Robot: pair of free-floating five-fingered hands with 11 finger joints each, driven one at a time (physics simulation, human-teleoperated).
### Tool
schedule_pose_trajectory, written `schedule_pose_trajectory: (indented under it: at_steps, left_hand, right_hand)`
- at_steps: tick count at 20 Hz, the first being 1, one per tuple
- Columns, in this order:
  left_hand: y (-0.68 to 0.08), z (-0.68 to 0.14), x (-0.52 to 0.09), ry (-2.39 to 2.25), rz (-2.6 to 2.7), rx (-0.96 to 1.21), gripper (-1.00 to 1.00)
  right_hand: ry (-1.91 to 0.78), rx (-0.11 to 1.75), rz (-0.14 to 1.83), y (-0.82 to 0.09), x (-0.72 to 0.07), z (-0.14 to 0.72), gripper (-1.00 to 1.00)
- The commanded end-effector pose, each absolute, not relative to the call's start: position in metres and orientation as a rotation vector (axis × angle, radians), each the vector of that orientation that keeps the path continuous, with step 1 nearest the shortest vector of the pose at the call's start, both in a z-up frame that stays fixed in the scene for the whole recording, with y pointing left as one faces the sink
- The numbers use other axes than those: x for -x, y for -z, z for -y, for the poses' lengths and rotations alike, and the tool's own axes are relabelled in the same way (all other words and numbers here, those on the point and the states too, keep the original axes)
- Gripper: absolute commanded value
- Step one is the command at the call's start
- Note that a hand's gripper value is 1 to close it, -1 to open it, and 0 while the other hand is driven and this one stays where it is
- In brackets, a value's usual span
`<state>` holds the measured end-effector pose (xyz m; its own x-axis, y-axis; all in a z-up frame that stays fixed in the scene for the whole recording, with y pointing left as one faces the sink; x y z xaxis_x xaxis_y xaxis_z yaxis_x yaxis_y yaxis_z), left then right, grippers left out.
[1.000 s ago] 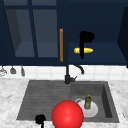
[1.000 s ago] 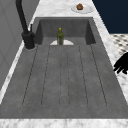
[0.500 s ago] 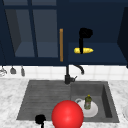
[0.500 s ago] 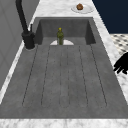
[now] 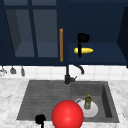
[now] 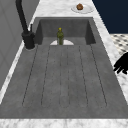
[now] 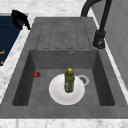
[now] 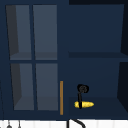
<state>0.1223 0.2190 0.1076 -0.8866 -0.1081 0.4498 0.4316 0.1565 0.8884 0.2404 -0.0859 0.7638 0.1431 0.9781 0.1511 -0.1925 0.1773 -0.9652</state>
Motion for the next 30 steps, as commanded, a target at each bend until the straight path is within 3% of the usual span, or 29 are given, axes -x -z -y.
schedule_pose_trajectory:
  at_steps: [1,13,30]
  left_hand:
    - [-0.108,-0.219,-0.122,1.778,2.030,0.308,0.00]
    - [-0.108,-0.219,-0.122,1.778,2.030,0.308,0.00]
    - [-0.108,-0.219,-0.122,1.778,2.030,0.308,0.00]
  right_hand:
    - [-1.165,0.879,1.007,-0.754,-0.243,0.079,-1.00]
    - [-1.256,0.739,0.844,-0.769,-0.316,0.091,-1.00]
    - [-1.359,0.624,0.868,-0.685,-0.408,0.112,-1.00]
